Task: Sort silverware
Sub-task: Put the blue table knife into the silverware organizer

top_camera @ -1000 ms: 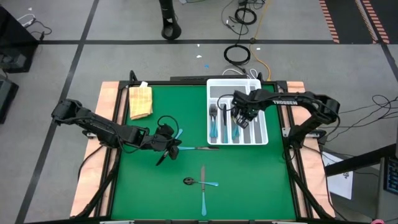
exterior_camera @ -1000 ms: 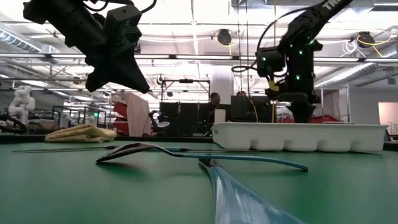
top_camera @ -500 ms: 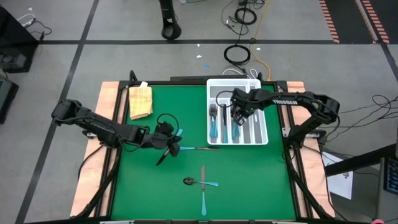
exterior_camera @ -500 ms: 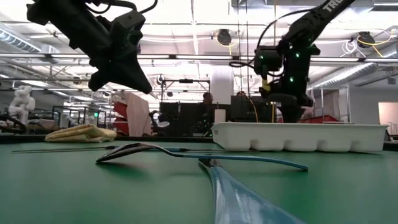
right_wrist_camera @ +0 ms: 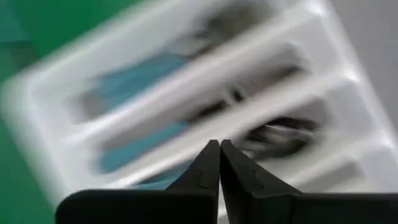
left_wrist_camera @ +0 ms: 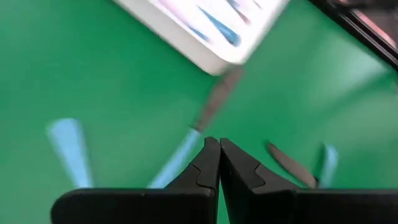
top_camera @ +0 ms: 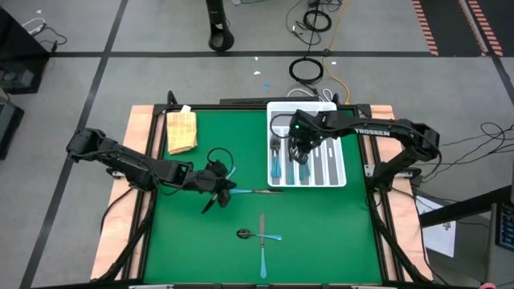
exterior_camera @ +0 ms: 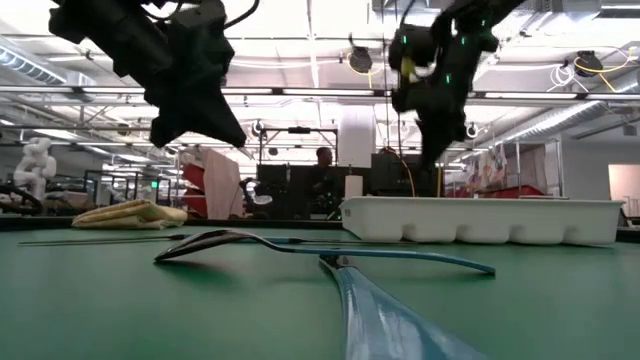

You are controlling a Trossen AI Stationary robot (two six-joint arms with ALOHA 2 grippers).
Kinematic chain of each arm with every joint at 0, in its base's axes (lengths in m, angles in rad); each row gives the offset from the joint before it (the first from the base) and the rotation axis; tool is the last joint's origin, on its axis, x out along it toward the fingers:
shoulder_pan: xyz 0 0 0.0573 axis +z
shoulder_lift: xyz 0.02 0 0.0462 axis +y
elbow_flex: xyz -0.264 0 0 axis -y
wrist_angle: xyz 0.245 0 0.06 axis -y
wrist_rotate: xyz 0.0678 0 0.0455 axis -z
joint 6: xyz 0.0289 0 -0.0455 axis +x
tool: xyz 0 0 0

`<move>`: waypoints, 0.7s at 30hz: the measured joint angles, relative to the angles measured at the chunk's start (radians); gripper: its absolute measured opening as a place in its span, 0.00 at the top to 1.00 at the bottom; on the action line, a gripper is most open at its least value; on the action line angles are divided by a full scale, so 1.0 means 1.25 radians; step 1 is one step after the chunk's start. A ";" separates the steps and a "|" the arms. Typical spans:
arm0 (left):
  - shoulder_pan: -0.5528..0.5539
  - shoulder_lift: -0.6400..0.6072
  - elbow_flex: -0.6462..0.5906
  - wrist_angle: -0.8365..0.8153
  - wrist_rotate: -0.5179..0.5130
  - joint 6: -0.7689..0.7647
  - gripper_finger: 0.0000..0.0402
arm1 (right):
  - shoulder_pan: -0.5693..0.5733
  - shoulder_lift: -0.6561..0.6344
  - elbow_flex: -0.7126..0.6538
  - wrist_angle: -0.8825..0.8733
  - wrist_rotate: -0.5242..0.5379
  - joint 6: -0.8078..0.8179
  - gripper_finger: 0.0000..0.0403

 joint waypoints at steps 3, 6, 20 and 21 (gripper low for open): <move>0.000 0.000 0.000 0.024 0.074 0.088 0.96 | 0.047 -0.024 0.035 -0.005 -0.080 -0.020 1.00; 0.006 0.000 0.000 0.041 0.078 0.133 0.96 | 0.103 -0.063 0.081 -0.016 -0.114 -0.012 1.00; 0.101 0.178 0.091 0.130 0.226 0.414 0.80 | 0.319 -0.253 0.160 -0.143 -0.116 0.250 1.00; 0.101 0.200 0.100 0.135 0.219 0.450 0.77 | 0.333 -0.263 0.160 -0.145 -0.105 0.264 1.00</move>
